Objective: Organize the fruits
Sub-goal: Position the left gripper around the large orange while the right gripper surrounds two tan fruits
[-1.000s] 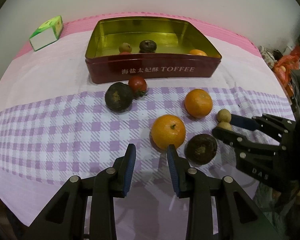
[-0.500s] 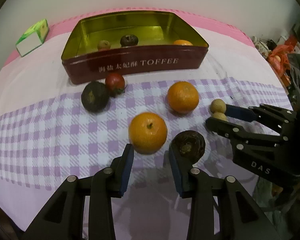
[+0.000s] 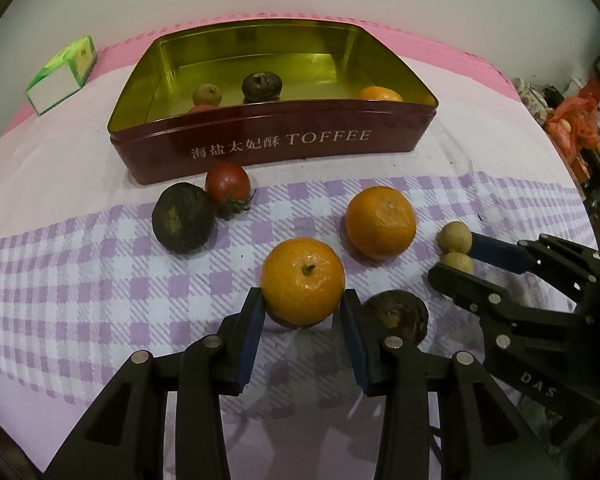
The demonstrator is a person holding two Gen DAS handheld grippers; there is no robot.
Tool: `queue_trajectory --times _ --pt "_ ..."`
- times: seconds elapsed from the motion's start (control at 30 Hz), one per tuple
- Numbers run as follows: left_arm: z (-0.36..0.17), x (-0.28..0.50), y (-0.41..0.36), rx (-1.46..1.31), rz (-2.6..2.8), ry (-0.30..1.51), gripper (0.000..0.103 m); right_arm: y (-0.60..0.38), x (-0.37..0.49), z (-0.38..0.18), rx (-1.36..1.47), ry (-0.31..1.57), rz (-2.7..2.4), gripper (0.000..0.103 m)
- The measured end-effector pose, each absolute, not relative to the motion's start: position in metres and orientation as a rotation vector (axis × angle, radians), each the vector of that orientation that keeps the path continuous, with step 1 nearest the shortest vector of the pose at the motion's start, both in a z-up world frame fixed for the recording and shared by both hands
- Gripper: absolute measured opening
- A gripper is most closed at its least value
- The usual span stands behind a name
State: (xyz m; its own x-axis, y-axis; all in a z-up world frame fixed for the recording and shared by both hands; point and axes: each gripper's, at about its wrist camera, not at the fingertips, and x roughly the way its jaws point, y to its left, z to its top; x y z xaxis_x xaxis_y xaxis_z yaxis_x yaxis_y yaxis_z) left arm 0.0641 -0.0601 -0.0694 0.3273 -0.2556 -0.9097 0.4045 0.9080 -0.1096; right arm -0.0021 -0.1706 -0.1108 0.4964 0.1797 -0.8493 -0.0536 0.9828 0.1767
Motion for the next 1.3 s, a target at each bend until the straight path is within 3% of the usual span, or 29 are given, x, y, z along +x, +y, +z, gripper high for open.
queue_trajectory --times 1.3 --pt "-0.059 0.058 -0.037 0.113 -0.378 1.13 0.039 -0.169 -0.003 -0.112 0.129 1.038 0.137 0.038"
